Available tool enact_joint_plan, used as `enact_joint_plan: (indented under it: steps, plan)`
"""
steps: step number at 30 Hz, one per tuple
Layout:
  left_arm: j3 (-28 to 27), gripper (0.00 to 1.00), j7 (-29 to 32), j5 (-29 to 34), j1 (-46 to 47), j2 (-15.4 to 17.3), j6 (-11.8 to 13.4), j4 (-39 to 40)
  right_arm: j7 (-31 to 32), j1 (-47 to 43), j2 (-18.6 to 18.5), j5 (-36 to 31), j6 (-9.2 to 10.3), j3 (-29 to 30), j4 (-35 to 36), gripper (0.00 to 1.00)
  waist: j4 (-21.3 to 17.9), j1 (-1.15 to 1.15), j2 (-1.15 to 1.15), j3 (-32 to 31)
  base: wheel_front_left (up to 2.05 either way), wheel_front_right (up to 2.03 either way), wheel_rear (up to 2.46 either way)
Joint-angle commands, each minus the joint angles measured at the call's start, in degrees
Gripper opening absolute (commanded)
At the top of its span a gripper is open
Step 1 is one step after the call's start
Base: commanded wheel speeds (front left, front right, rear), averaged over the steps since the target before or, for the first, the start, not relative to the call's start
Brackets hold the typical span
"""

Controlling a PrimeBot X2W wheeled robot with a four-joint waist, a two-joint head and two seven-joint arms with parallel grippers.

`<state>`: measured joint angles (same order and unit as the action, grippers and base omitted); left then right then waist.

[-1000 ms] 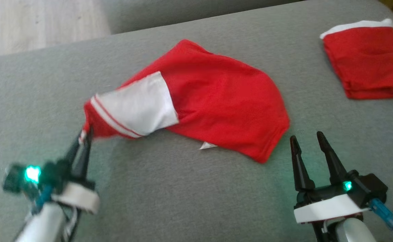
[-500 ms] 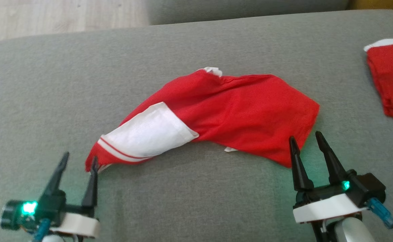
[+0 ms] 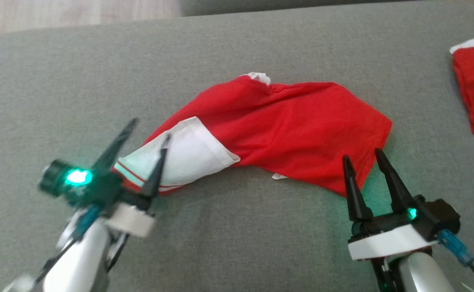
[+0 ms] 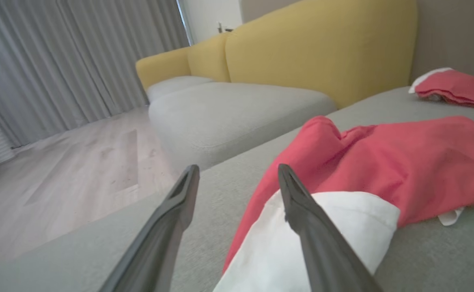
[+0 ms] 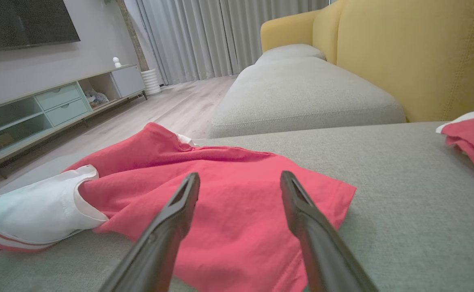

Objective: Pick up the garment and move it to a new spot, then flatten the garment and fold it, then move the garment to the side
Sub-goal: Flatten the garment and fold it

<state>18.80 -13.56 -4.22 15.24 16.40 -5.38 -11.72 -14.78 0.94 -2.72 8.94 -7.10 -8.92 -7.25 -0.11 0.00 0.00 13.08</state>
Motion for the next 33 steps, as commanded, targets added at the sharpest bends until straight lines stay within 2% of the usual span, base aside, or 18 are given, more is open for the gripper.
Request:
enact_joint_plan:
  steps: [1,7,12,13,15,18,21,24,28,33]
  plan:
    - [-0.07,1.00,1.42,0.82,4.13,0.55,-0.55,-0.32,-0.22,2.04,-0.16,-0.11,-0.39,-1.69,1.40,1.00,-0.96,0.00,0.00,0.93,0.00,0.00,0.00]
    - [8.21,1.00,5.80,0.14,8.46,-0.35,-1.90,-6.93,-0.22,2.85,-0.16,0.21,-0.39,-1.60,1.58,1.00,-3.08,0.00,0.00,2.80,0.00,0.00,0.00]
    - [13.76,1.00,7.52,-2.90,9.10,0.65,-2.07,-10.99,-0.22,2.92,-0.16,0.31,-0.39,-1.40,1.58,1.00,-4.02,0.00,0.00,3.33,0.00,0.00,0.00]
    - [14.87,0.86,7.33,-3.11,9.33,1.11,-2.08,-11.54,-0.22,2.94,-0.16,0.34,-0.39,-1.41,1.58,1.00,-4.11,0.00,0.00,3.36,0.00,0.00,0.00]
    - [15.85,0.00,6.61,-3.66,9.59,1.48,-2.09,-12.51,-0.22,2.91,-0.16,0.38,-0.39,-1.38,1.58,1.00,-4.18,0.00,0.00,3.30,0.00,0.00,0.00]
    - [16.45,0.00,4.64,-3.48,9.63,1.59,-1.82,-13.50,-0.22,2.75,-0.16,0.43,-0.39,-1.24,1.51,1.00,-3.98,0.00,0.00,3.06,0.00,0.00,0.00]
    - [16.46,0.00,1.45,-2.81,9.54,1.09,-0.23,-13.67,-0.22,2.66,-0.16,0.41,-0.39,-1.49,1.34,1.00,-3.58,0.00,0.00,2.74,0.00,0.00,0.00]
    - [17.65,0.00,-0.43,-1.68,10.14,-0.37,0.34,-13.03,-0.22,2.64,-0.16,0.43,-0.39,-1.51,1.20,1.00,-3.06,0.00,0.00,2.45,0.00,0.00,0.00]
    - [22.13,0.00,-1.22,0.74,11.62,-2.91,-0.51,-10.86,-0.22,2.72,-0.16,0.38,-0.39,-1.92,0.77,1.00,-2.91,0.00,0.00,1.69,0.00,0.00,0.00]
    - [28.93,0.00,-0.39,4.32,10.10,-3.12,-1.20,-12.21,-0.22,2.49,-0.16,0.62,-0.39,-1.72,0.80,1.00,-3.03,0.00,0.00,1.08,0.00,0.00,0.00]
